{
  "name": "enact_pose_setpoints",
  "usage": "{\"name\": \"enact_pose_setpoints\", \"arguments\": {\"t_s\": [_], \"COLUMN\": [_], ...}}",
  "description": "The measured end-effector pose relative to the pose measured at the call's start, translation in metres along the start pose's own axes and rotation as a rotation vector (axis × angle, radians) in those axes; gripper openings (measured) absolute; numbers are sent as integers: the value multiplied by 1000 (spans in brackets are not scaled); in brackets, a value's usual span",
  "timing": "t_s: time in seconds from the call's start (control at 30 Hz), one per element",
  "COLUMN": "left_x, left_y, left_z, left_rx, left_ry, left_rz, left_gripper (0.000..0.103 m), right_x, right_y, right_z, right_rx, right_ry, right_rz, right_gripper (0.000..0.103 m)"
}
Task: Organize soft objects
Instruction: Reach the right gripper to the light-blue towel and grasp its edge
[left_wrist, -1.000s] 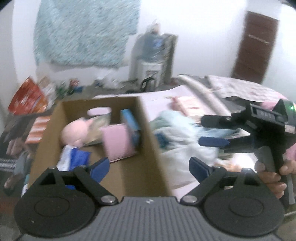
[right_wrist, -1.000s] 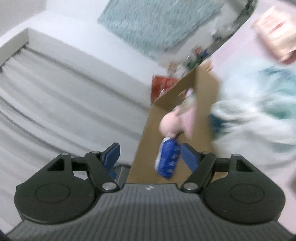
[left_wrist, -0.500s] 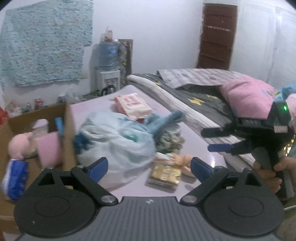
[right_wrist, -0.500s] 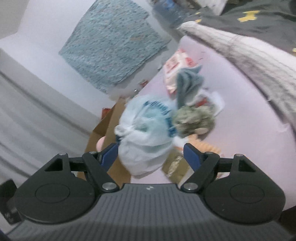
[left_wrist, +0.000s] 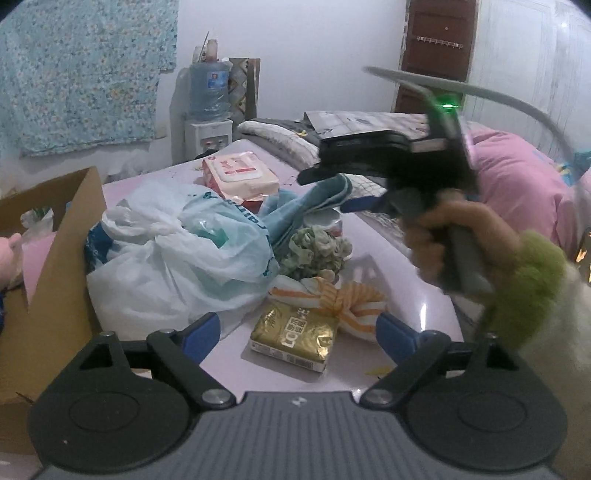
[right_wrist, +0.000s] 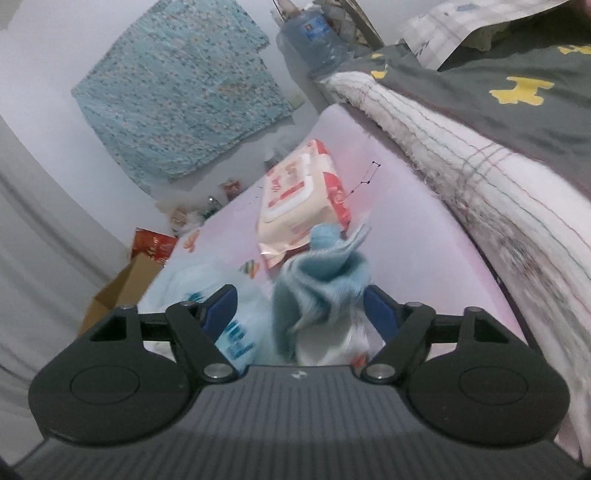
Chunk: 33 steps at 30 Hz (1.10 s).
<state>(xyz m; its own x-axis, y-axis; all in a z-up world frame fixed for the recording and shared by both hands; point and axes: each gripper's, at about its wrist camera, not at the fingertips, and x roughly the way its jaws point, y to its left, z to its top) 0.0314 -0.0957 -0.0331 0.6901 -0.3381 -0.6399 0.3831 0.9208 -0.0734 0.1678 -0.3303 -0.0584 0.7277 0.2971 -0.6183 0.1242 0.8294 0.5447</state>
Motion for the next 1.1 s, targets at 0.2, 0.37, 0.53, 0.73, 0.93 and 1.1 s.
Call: {"name": "enact_pose_setpoints", "arguments": {"t_s": [0.2,0.37,0.53,0.73,0.93,1.1], "left_x": [5,1,-4,-14,-20,-17], "left_y": [6,11,14,14,6,-4], "left_z": [-4,-6,-9,-16,-22,-26], "left_rx": [7,13,17,45,97,145], "left_ry": [-19,-38,-43,-57,-84,-89], "left_rz": [8,19,20,11,-26,-44], "left_gripper": [92,92,92,92,92,92], "right_x": [31,19,-19,-69,-104,-113], "right_y": [-13,-8,3,15,22,17], "right_z": [15,27,32,8,-43,-94], "right_rx": [20,26,35,9,7,63], "right_ry": [14,-22,-53,-22,60,138], "right_rz": [-1,94,196,287,355,374], "right_gripper": [19,13,13,13,13,13]}}
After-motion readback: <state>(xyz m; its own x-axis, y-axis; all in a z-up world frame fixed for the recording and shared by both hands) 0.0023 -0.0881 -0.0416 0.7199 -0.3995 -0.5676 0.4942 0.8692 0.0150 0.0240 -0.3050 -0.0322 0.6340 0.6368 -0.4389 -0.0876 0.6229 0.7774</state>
